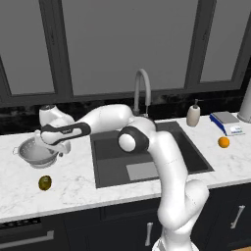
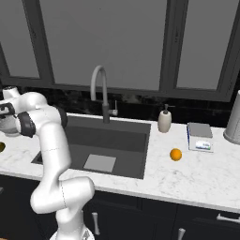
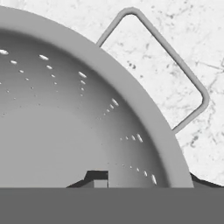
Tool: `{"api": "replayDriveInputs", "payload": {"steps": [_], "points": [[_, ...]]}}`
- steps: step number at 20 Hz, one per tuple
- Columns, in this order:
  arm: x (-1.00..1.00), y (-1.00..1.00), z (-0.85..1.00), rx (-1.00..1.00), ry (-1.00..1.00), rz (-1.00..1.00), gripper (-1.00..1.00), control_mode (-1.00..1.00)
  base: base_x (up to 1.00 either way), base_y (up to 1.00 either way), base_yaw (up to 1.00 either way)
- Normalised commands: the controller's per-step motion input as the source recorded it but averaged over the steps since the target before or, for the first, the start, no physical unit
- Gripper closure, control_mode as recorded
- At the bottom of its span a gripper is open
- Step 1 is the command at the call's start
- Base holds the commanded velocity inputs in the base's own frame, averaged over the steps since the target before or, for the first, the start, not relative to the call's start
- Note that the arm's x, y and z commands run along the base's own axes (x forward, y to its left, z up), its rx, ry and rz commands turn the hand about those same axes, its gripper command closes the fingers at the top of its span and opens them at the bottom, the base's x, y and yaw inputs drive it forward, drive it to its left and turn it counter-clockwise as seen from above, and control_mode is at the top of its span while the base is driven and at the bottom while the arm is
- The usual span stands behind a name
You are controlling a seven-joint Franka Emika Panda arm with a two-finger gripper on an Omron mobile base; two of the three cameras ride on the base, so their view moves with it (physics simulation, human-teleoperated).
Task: Put the colander in the sink, put the kiwi, orange in the colander, and turn on the sink faucet and pour water over the colander.
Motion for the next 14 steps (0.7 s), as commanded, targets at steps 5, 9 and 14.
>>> {"api": "replayDriveInputs", "payload": {"steps": [5,9,14], "points": [[0.03,-0.08,-0.17,0.02,-0.04,-0.30,1.00,-1.00,0.00,0.00,0.00],[-0.04,-0.39,0.00,0.15,-0.19,-0.54,1.00,-1.00,0.00,0.00,0.00],[-0.19,-0.42,0.12,0.21,-0.28,-0.52,1.00,-1.00,0.00,0.00,0.00]]}}
